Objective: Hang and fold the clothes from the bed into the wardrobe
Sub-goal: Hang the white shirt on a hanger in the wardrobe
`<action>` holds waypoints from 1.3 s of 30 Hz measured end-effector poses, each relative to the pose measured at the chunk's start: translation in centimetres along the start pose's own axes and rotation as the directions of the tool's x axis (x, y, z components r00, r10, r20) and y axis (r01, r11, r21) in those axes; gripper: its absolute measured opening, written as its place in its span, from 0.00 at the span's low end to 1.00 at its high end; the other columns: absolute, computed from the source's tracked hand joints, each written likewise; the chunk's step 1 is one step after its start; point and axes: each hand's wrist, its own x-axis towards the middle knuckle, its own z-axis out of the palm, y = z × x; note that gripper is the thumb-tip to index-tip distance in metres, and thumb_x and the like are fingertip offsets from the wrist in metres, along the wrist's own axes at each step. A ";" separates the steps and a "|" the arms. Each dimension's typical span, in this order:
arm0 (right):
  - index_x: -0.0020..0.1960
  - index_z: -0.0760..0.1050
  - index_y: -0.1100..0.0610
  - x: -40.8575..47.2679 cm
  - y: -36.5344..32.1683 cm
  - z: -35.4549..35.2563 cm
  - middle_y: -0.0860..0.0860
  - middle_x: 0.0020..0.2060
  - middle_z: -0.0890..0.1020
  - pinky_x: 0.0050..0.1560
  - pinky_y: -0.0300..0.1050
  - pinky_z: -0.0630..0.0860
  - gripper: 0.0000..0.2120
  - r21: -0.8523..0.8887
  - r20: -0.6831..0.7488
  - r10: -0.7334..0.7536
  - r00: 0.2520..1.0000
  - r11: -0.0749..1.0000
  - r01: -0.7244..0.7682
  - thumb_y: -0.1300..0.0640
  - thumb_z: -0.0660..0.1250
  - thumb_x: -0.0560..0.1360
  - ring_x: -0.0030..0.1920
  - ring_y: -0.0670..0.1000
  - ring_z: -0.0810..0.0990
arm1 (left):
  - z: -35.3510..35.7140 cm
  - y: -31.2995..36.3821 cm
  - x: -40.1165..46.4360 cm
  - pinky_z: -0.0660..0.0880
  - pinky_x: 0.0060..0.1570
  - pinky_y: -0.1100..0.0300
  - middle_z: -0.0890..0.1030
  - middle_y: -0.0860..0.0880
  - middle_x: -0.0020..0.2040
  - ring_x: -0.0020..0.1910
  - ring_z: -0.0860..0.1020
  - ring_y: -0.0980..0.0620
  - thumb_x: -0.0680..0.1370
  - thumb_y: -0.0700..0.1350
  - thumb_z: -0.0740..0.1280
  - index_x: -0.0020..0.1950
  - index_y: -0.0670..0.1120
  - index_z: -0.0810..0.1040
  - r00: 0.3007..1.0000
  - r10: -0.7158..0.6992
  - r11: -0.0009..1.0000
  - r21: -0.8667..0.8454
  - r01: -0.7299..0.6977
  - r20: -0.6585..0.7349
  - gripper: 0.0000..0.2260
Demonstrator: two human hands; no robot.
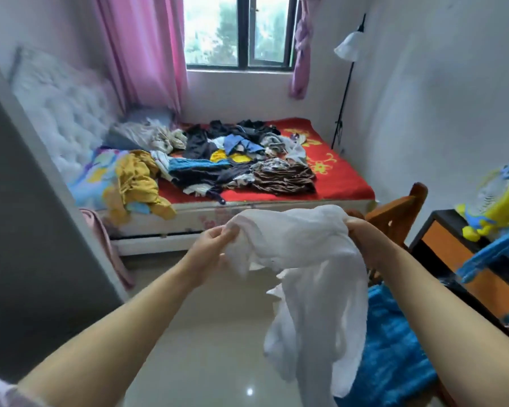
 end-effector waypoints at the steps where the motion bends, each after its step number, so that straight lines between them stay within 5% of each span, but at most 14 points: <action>1: 0.54 0.77 0.65 0.1 0.2 0.5 0.57 0.35 0.75 0.34 0.45 0.66 0.14 -0.085 0.014 0.033 0.999 0.996 -0.032 0.62 0.62 0.71 0.36 0.55 0.70 | -1.4 1.8 -0.7 0.77 0.38 0.60 0.81 0.46 0.42 0.39 0.80 0.50 0.73 0.56 0.71 0.50 0.42 0.80 0.999 0.010 0.997 -0.073 -0.014 -0.046 0.18; 3: 0.59 0.74 0.67 0.6 0.4 2.3 0.62 0.45 0.76 0.40 0.49 0.68 0.24 -0.317 0.034 0.076 0.996 0.947 -0.062 0.60 0.63 0.64 0.44 0.60 0.72 | -3.2 5.1 -1.9 0.78 0.37 0.58 0.81 0.43 0.42 0.38 0.80 0.49 0.80 0.47 0.64 0.50 0.42 0.80 0.994 0.038 0.989 -0.136 -0.052 -0.106 0.10; 6: 0.64 0.70 0.54 0.6 -0.4 6.9 0.55 0.57 0.77 0.53 0.51 0.73 0.27 -0.558 0.127 0.046 0.991 0.829 0.033 0.55 0.67 0.65 0.54 0.55 0.77 | -3.7 9.0 -3.5 0.78 0.35 0.61 0.80 0.45 0.37 0.34 0.79 0.51 0.80 0.45 0.63 0.42 0.45 0.82 0.990 0.064 0.988 -0.129 -0.080 -0.127 0.11; 10: 0.75 0.56 0.41 -0.5 -3.3 14.6 0.44 0.64 0.74 0.58 0.38 0.73 0.32 -0.516 0.492 -0.064 0.868 0.781 0.351 0.48 0.68 0.75 0.64 0.43 0.74 | -2.8 11.4 -4.5 0.76 0.33 0.62 0.78 0.45 0.36 0.32 0.78 0.53 0.80 0.44 0.63 0.42 0.44 0.79 0.985 0.021 0.997 0.071 -0.009 -0.173 0.10; 13: 0.67 0.68 0.50 -0.5 -4.0 19.3 0.50 0.53 0.82 0.47 0.37 0.77 0.22 -0.577 0.550 -0.200 0.811 0.612 0.542 0.50 0.68 0.76 0.49 0.44 0.81 | -3.7 12.2 -5.0 0.79 0.37 0.58 0.81 0.43 0.39 0.35 0.80 0.49 0.80 0.47 0.65 0.44 0.43 0.79 0.967 -0.022 0.990 0.131 0.057 -0.253 0.09; 15: 0.51 0.76 0.59 0.2 -4.2 21.5 0.52 0.39 0.80 0.38 0.43 0.74 0.11 -0.649 0.514 -0.412 0.753 0.387 0.655 0.51 0.66 0.78 0.34 0.45 0.75 | -4.7 13.0 -5.6 0.79 0.35 0.60 0.81 0.43 0.36 0.31 0.80 0.51 0.79 0.47 0.66 0.43 0.42 0.79 0.961 -0.035 0.993 0.102 0.066 -0.274 0.10; 17: 0.42 0.75 0.64 1.1 -4.3 23.2 0.52 0.32 0.74 0.34 0.45 0.66 0.15 -0.651 0.539 -0.472 0.697 0.292 0.701 0.52 0.63 0.79 0.30 0.45 0.68 | -5.8 13.8 -6.4 0.78 0.38 0.59 0.80 0.44 0.37 0.32 0.80 0.52 0.79 0.48 0.65 0.43 0.42 0.78 0.951 -0.047 0.997 0.039 0.062 -0.304 0.10; 22: 0.39 0.74 0.65 3.0 -6.0 26.8 0.56 0.32 0.76 0.36 0.49 0.74 0.21 -0.585 0.508 -0.504 0.698 0.394 0.709 0.51 0.58 0.81 0.32 0.54 0.75 | -9.4 14.6 -8.3 0.78 0.49 0.54 0.84 0.46 0.44 0.45 0.82 0.49 0.75 0.56 0.67 0.53 0.47 0.76 0.943 -0.043 0.993 -0.117 0.004 -0.331 0.15; 25: 0.32 0.71 0.59 4.5 -6.9 28.5 0.57 0.30 0.76 0.38 0.52 0.72 0.20 -0.566 0.435 -0.596 0.675 0.402 0.720 0.53 0.58 0.81 0.35 0.60 0.76 | -10.5 13.4 -9.1 0.78 0.55 0.50 0.81 0.45 0.54 0.54 0.80 0.47 0.70 0.57 0.73 0.61 0.46 0.74 0.952 -0.046 0.995 0.075 0.071 -0.303 0.25; 28: 0.28 0.64 0.55 5.4 -7.8 29.9 0.53 0.25 0.70 0.36 0.48 0.64 0.23 -0.536 0.405 -0.645 0.648 0.407 0.740 0.55 0.58 0.81 0.33 0.57 0.71 | -10.3 11.5 -9.7 0.79 0.47 0.57 0.80 0.47 0.49 0.48 0.80 0.51 0.67 0.51 0.67 0.56 0.44 0.77 0.897 -0.034 0.962 0.230 0.149 -0.440 0.20; 30: 0.28 0.66 0.59 6.4 -8.1 30.4 0.55 0.26 0.72 0.36 0.51 0.73 0.23 -0.475 0.387 -0.649 0.655 0.468 0.745 0.54 0.58 0.81 0.34 0.63 0.75 | -10.7 10.5 -10.0 0.76 0.38 0.59 0.79 0.46 0.43 0.41 0.78 0.51 0.65 0.47 0.62 0.49 0.42 0.79 0.801 0.010 0.963 0.222 0.155 -0.599 0.17; 32: 0.34 0.72 0.66 7.4 -8.1 30.5 0.62 0.30 0.76 0.38 0.58 0.80 0.22 -0.383 0.383 -0.618 0.686 0.569 0.727 0.54 0.58 0.81 0.35 0.64 0.80 | -12.0 9.8 -10.4 0.72 0.35 0.60 0.78 0.44 0.40 0.36 0.77 0.48 0.68 0.43 0.61 0.45 0.38 0.79 0.702 0.025 0.945 0.245 0.215 -0.712 0.12; 35: 0.44 0.75 0.71 10.1 -8.2 30.0 0.63 0.34 0.77 0.38 0.53 0.78 0.20 -0.279 0.364 -0.544 0.756 0.711 0.645 0.54 0.58 0.81 0.35 0.59 0.78 | -14.1 9.7 -11.7 0.71 0.37 0.59 0.79 0.40 0.41 0.38 0.77 0.46 0.76 0.38 0.63 0.50 0.33 0.79 0.636 0.001 0.953 0.193 0.232 -0.771 0.10; 39: 0.38 0.76 0.64 15.1 -8.0 27.7 0.51 0.24 0.76 0.32 0.42 0.71 0.16 -0.195 0.229 -0.340 0.912 0.902 0.385 0.56 0.60 0.80 0.31 0.53 0.73 | -16.3 11.4 -13.9 0.79 0.39 0.56 0.81 0.37 0.48 0.39 0.81 0.45 0.79 0.39 0.65 0.58 0.31 0.77 0.709 -0.022 0.998 0.026 0.056 -0.704 0.13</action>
